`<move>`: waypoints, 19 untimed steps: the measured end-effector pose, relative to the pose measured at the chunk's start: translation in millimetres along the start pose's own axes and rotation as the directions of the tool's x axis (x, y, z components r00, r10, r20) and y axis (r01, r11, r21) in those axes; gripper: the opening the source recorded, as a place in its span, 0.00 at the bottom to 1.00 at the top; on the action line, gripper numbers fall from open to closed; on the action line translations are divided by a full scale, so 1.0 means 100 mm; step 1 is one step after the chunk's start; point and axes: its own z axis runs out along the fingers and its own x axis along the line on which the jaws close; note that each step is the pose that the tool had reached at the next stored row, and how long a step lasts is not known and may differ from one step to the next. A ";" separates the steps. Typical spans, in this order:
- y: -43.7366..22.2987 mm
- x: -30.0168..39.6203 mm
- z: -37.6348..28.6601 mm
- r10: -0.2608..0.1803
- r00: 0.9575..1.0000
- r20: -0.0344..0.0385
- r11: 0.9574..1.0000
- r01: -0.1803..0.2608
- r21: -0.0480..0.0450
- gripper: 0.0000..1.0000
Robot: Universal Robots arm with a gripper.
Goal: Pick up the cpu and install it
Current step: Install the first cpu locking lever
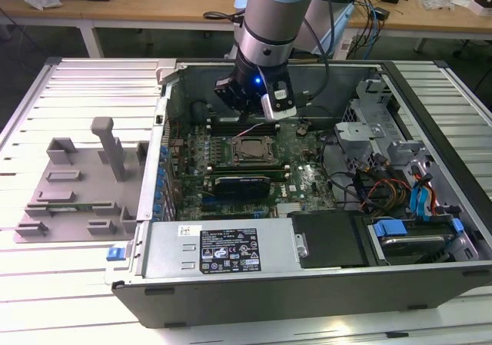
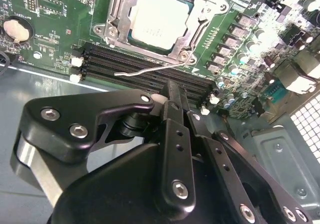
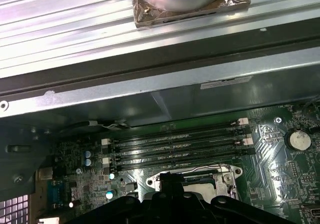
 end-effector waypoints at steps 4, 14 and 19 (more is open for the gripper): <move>0.000 -0.003 0.004 0.001 1.000 0.000 1.000 -0.001 0.000 0.11; 0.002 -0.059 0.026 0.045 0.999 0.010 0.999 -0.045 -0.006 0.11; -0.007 -0.055 0.064 0.042 0.999 0.030 0.999 -0.042 -0.009 0.11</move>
